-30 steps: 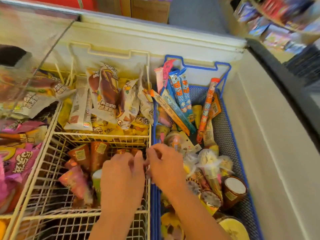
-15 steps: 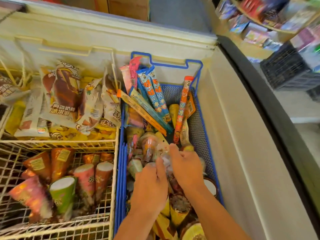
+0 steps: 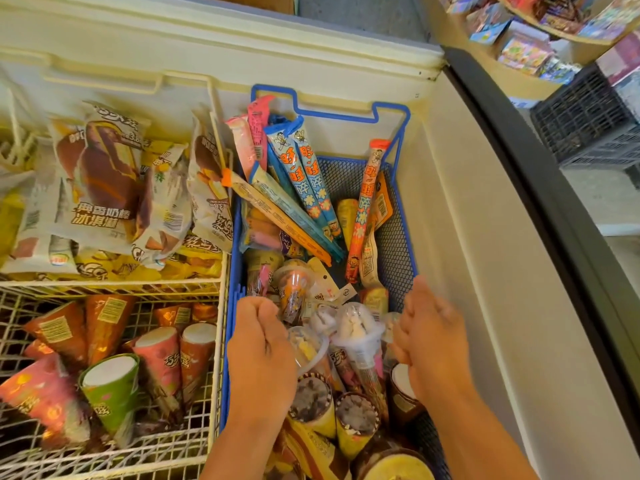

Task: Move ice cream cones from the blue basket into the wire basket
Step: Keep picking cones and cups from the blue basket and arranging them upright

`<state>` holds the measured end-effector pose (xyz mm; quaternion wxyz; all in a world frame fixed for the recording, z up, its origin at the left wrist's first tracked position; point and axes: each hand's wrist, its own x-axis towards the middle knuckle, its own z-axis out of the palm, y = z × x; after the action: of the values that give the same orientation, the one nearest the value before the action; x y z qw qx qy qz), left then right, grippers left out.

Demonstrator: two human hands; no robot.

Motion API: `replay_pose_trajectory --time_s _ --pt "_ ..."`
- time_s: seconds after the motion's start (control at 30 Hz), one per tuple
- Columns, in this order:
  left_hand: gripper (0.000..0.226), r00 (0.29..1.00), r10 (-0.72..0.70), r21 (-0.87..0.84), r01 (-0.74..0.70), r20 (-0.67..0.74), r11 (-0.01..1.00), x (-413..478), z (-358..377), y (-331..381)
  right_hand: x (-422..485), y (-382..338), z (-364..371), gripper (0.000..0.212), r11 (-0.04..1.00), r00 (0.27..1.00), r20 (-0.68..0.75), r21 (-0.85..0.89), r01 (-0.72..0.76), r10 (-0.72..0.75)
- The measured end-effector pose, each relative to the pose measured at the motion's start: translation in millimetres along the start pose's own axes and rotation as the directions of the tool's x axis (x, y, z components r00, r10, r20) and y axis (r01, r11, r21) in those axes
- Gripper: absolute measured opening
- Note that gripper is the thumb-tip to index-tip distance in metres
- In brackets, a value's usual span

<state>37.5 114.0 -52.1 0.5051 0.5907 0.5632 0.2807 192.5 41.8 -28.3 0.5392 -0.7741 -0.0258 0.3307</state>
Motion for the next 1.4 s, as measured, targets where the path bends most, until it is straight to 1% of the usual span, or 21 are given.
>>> replay_pose_trajectory --time_s 0.03,0.07,0.1,0.13,0.2,0.27,0.33,0.4,0.47,0.53,0.6,0.73,0.83,0.97,1.03,1.13,1.2,1.27,1.3,1.33,1.4 --pt "0.016 0.999 -0.032 0.001 0.032 0.025 0.999 3.0 -1.5 -0.2 5.0 -4.1 -1.8 0.038 0.994 0.999 0.013 -0.098 0.048 -0.047" --pt "0.019 0.996 -0.075 -0.017 0.076 0.045 0.997 6.1 -1.5 -2.0 10.5 -7.6 -2.5 0.024 0.978 0.996 0.021 -0.189 0.088 -0.086" --pt "0.028 0.991 -0.112 -0.059 0.117 0.074 0.991 9.1 -1.4 -2.0 17.6 -9.7 -2.1 0.020 0.953 0.993 0.020 -0.280 0.119 -0.118" --pt "0.036 0.984 -0.140 -0.067 0.147 0.107 0.987 11.8 -0.2 -3.3 26.8 -10.8 -2.2 0.024 0.915 0.989 0.020 -0.375 0.146 -0.149" --pt "0.048 0.982 -0.104 0.124 0.084 0.159 0.989 15.9 2.9 -6.2 45.4 -10.2 -1.4 0.035 0.801 0.983 0.039 -0.575 0.167 -0.177" --pt "0.050 0.975 -0.130 0.255 0.082 0.179 0.964 22.1 8.8 -10.4 60.8 -8.4 3.3 0.043 0.678 0.993 0.063 -0.726 0.116 -0.103" --pt "0.045 0.958 -0.216 0.338 0.143 0.190 0.930 33.2 16.8 -10.1 72.7 -5.5 9.1 0.051 0.644 0.995 0.100 -0.763 0.061 0.024" --pt "0.042 0.955 -0.216 0.406 0.119 0.202 0.906 43.6 25.4 -6.7 80.0 -3.9 15.2 0.049 0.568 0.988 0.118 -0.822 0.042 0.098" --pt "0.042 0.966 -0.130 0.409 0.028 0.223 0.912 51.6 34.1 -3.2 85.7 -0.8 21.1 0.042 0.480 0.982 0.131 -0.876 0.050 0.137" --pt "0.042 0.961 -0.096 0.406 -0.018 0.259 0.914 57.6 41.5 -2.0 90.4 5.8 28.0 0.036 0.426 0.973 0.152 -0.902 0.066 0.172" --pt "0.042 0.950 -0.128 0.412 -0.001 0.286 0.911 61.0 46.3 -2.8 94.5 12.9 34.6 0.032 0.370 0.968 0.159 -0.926 0.078 0.195" --pt "0.035 0.955 -0.110 0.400 -0.010 0.275 0.917 61.0 47.3 -5.9 107.1 25.3 43.7 0.046 0.236 0.967 0.108 -0.970 0.052 0.231" --pt "0.029 0.953 -0.103 0.370 -0.010 0.284 0.929 56.9 46.0 -7.4 110.5 32.5 45.6 0.035 0.179 0.959 0.155 -0.977 0.115 0.235" --pt "0.026 0.953 -0.102 0.340 -0.001 0.286 0.941 52.6 43.9 -7.2 99.9 31.3 37.1 0.017 0.292 0.971 0.155 -0.951 0.098 0.181" --pt "0.022 0.956 -0.090 0.305 0.001 0.279 0.952 51.4 42.4 -8.1 90.6 23.5 30.9 0.017 0.372 0.982 0.142 -0.924 0.085 0.127" --pt "0.020 0.946 -0.118 0.239 0.044 0.302 0.970 50.8 42.5 -9.6 70.3 0.7 22.5 0.025 0.620 0.987 0.159 -0.777 0.111 0.022" --pt "0.032 0.911 -0.151 0.184 0.085 0.385 0.979 50.3 42.9 -8.5 57.4 -21.2 20.4 0.033 0.768 0.978 0.198 -0.617 0.171 -0.059" --pt "0.058 0.853 -0.161 0.121 0.116 0.497 0.986 49.3 44.8 -4.9 49.5 -40.9 24.1 0.034 0.850 0.950 0.283 -0.461 0.256 -0.133" --pt "0.064 0.833 -0.153 0.069 0.138 0.532 0.988 49.1 46.4 -1.7 48.3 -47.9 27.8 0.033 0.877 0.929 0.340 -0.392 0.278 -0.143" --pt "0.062 0.830 -0.134 -0.001 0.160 0.542 0.987 49.8 48.3 1.2 48.1 -52.9 32.9 0.033 0.903 0.905 0.409 -0.333 0.270 -0.120" --pt "0.033 0.862 -0.124 -0.162 0.230 0.492 0.960 53.7 50.1 5.9 49.8 -58.3 44.8 0.036 0.948 0.800 0.600 -0.236 0.212 -0.029"
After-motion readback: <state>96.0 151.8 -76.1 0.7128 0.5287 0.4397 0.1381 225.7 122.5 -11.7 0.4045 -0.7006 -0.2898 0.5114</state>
